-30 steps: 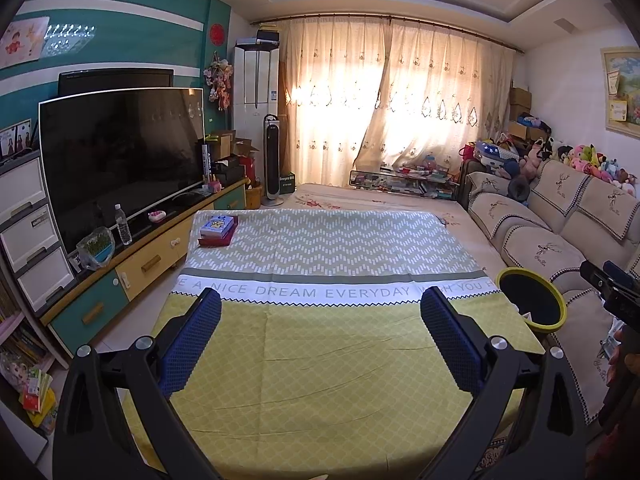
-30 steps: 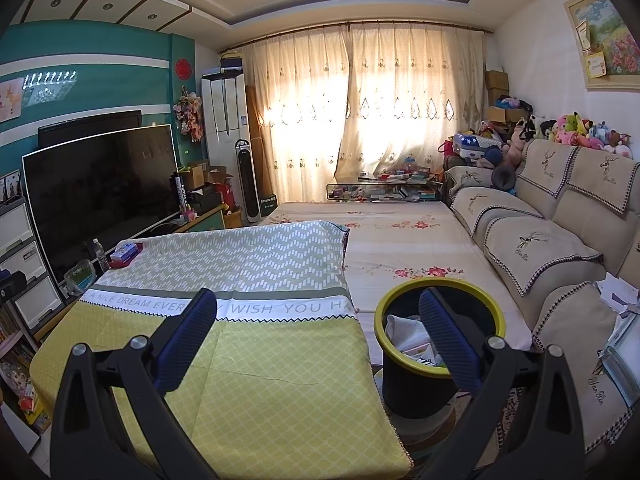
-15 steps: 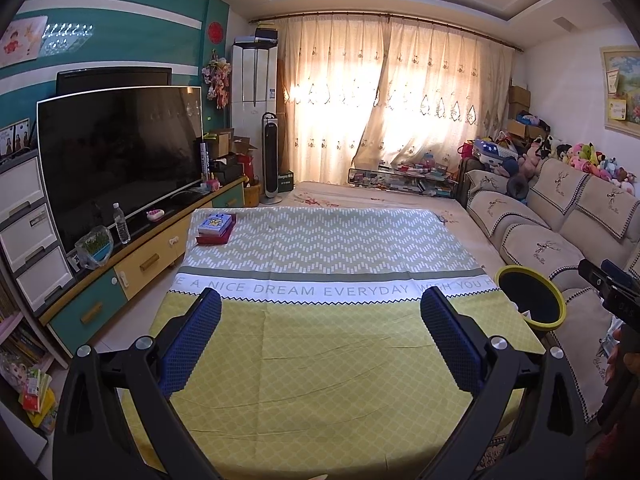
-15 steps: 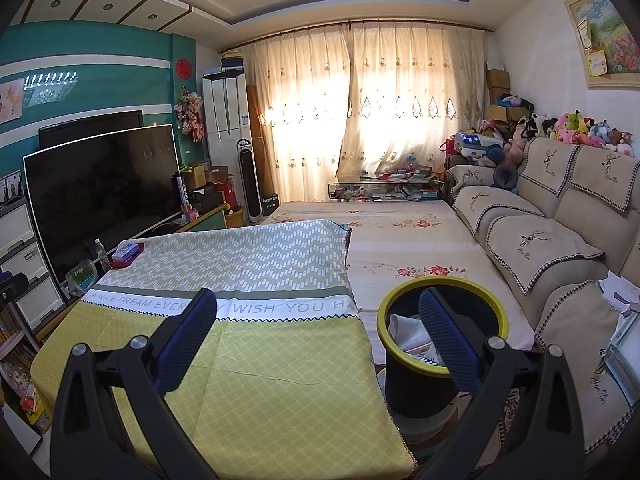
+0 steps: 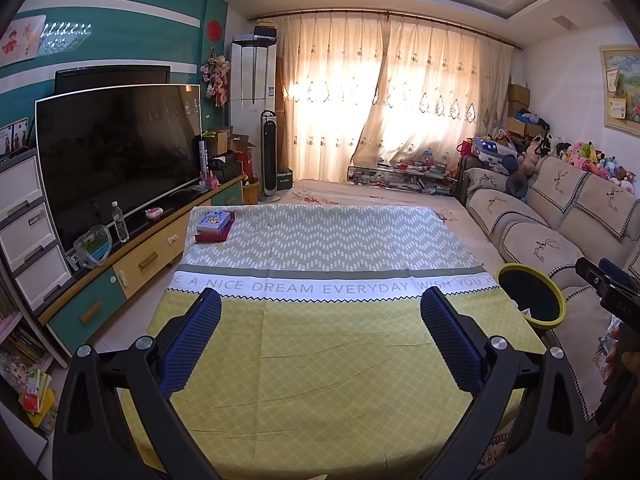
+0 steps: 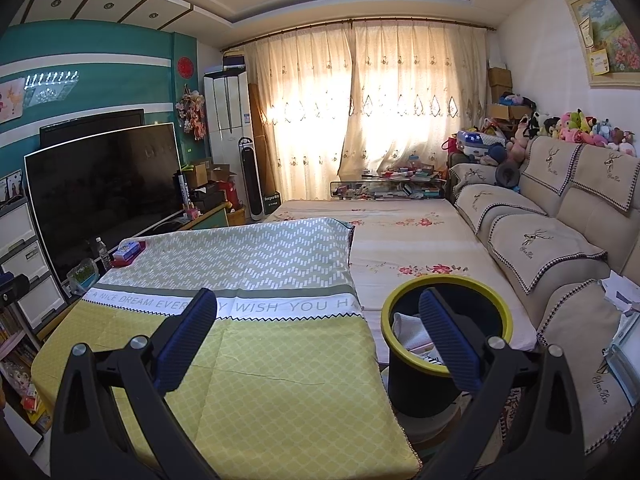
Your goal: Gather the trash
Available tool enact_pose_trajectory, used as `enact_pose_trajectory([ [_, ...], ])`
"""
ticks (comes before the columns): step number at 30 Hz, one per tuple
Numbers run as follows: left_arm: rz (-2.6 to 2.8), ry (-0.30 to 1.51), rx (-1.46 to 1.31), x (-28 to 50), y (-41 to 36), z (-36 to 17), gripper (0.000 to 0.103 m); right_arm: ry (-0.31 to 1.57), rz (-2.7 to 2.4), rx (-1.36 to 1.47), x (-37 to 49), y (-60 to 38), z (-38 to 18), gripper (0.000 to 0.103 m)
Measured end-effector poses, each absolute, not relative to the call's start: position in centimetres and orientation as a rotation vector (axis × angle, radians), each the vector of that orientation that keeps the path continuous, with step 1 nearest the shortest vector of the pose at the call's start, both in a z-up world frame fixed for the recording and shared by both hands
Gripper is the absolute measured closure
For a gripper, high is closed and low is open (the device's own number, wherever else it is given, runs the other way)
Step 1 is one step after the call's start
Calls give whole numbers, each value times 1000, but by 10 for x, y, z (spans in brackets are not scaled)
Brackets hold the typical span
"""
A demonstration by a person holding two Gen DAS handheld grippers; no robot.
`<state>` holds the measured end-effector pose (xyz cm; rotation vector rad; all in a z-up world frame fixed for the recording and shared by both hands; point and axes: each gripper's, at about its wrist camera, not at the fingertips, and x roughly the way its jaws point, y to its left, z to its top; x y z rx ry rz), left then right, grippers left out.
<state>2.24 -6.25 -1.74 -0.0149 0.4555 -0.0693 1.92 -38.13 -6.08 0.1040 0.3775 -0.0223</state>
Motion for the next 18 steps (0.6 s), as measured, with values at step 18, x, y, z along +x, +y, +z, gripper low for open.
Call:
enact_pose_trajectory([
  [18, -73, 460, -8, 24, -66, -23, 5, 381, -19, 106, 20, -382, -61, 7],
])
